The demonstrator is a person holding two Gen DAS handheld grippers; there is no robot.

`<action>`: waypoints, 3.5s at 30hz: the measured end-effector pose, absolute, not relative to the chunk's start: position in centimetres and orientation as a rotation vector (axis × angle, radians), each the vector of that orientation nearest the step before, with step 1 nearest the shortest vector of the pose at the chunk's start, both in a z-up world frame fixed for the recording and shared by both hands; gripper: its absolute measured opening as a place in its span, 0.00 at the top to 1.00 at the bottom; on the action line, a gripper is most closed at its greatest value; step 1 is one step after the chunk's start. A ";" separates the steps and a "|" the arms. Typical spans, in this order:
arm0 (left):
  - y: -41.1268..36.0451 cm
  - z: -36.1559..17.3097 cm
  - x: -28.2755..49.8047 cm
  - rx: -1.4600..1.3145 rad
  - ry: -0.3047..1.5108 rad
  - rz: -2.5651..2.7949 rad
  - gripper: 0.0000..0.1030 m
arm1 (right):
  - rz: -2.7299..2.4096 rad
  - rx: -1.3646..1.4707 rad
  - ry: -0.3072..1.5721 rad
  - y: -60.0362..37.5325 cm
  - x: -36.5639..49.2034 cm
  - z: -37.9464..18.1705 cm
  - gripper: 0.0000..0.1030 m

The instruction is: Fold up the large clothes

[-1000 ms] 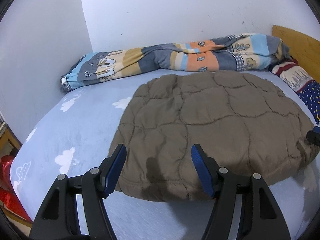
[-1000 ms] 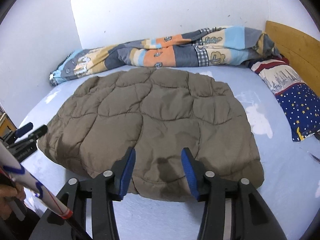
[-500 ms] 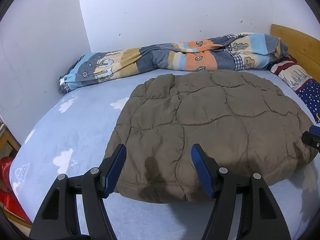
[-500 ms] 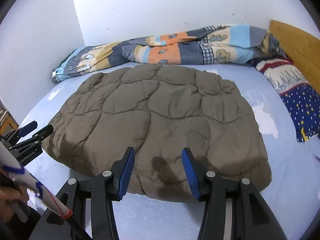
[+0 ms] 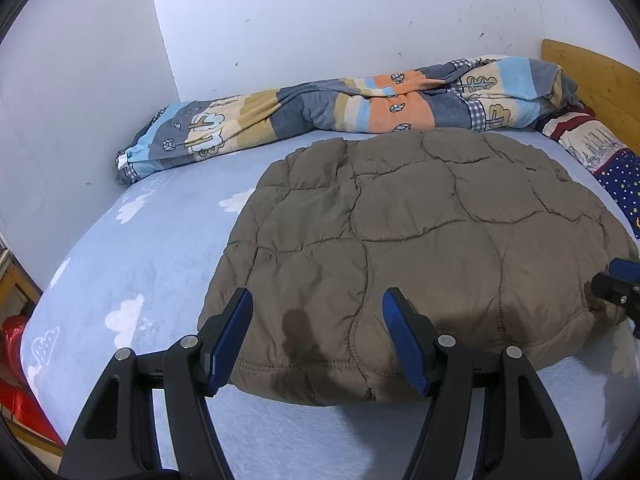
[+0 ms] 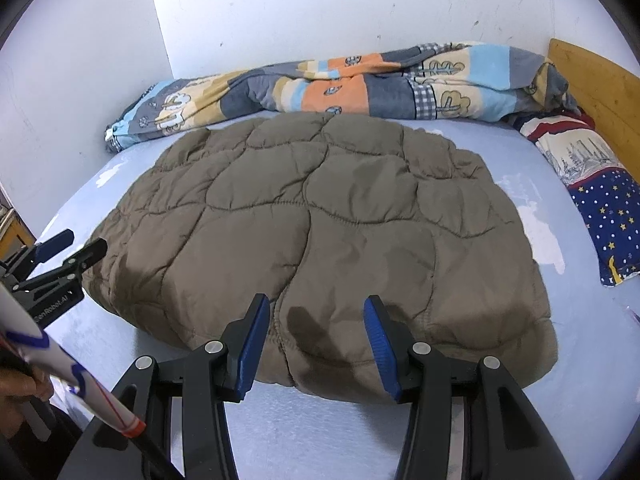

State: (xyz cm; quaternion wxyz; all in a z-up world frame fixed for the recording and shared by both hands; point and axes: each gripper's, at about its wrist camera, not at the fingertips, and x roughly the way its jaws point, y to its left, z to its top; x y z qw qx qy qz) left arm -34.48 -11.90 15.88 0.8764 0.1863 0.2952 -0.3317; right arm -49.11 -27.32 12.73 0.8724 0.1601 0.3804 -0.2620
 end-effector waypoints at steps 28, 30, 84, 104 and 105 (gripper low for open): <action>-3.6 28.2 -46.1 0.212 0.408 -0.806 0.26 | -0.574 0.321 0.501 -15.8 -57.4 25.4 0.28; -3.2 28.6 -46.4 0.203 0.402 -0.812 0.25 | -0.571 0.304 0.496 -15.0 -57.6 26.1 0.26; -1.2 28.8 -45.9 0.174 0.399 -0.744 0.09 | -0.583 0.267 0.522 -13.1 -57.6 26.0 0.22; -1.0 27.7 -44.3 0.221 0.465 -0.705 0.08 | -0.580 0.261 0.538 -13.5 -57.1 25.8 0.22; -1.0 27.7 -44.2 0.223 0.468 -0.704 0.08 | -0.579 0.259 0.540 -13.4 -57.1 25.7 0.22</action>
